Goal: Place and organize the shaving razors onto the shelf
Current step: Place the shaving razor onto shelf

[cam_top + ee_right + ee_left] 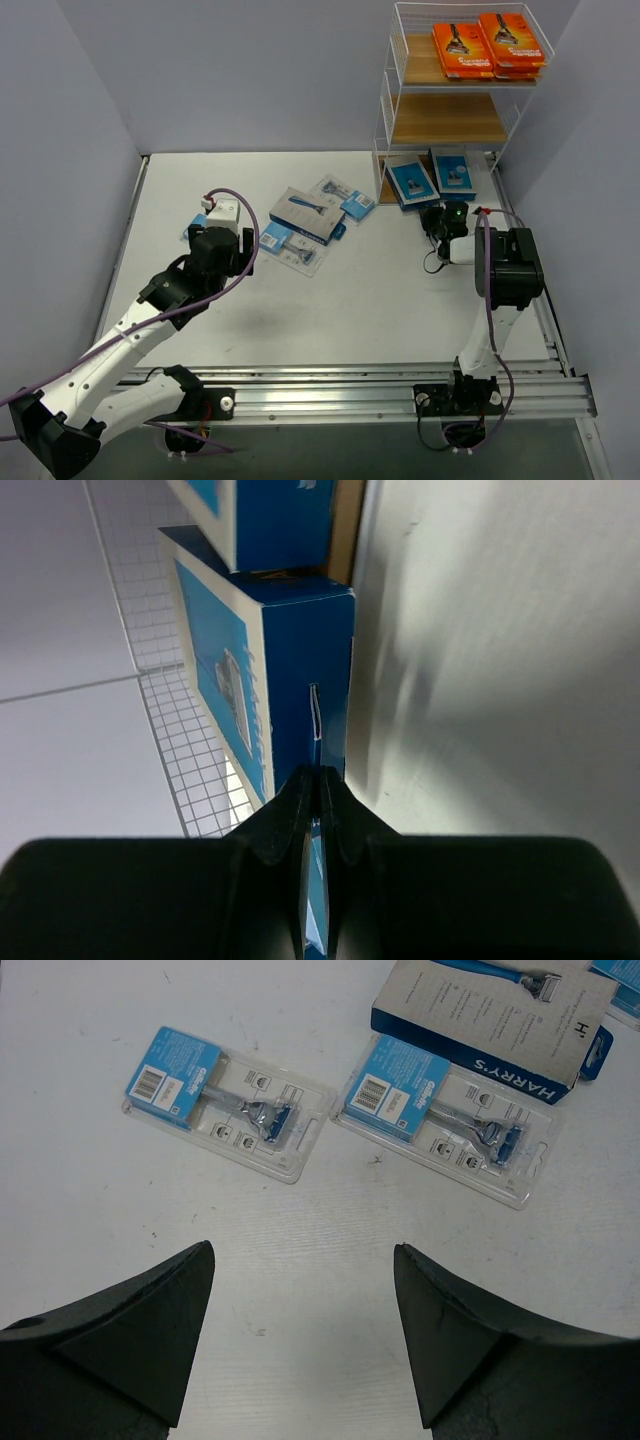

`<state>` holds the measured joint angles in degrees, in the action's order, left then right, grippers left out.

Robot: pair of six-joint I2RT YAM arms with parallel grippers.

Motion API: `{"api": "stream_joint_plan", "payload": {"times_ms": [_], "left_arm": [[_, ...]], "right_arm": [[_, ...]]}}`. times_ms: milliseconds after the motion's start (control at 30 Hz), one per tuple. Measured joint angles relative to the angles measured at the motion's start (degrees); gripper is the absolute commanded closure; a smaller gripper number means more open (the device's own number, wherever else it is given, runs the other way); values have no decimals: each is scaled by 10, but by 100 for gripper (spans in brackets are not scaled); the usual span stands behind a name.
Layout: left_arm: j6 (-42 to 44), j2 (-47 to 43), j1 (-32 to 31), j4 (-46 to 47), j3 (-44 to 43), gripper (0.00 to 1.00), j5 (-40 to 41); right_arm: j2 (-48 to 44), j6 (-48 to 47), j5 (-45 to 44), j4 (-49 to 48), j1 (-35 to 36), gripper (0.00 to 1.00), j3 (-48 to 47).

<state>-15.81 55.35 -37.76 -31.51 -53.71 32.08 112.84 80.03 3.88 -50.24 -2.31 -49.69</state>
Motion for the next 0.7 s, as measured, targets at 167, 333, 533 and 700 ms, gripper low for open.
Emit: {"api": "stream_joint_plan", "payload": {"times_ms": [167, 333, 533, 700], "left_arm": [[0, 1, 0, 0, 0, 19, -1], [0, 6, 0, 0, 0, 19, -7], [0, 9, 0, 0, 0, 19, -10], [0, 9, 0, 0, 0, 19, -10]], "right_arm": [[0, 39, -41, -22, 13, 100, 18], [0, 71, -87, -33, 35, 100, 22], [2, 102, -136, -43, 68, 100, 23], [14, 126, -175, -56, 92, 100, 22]]}}
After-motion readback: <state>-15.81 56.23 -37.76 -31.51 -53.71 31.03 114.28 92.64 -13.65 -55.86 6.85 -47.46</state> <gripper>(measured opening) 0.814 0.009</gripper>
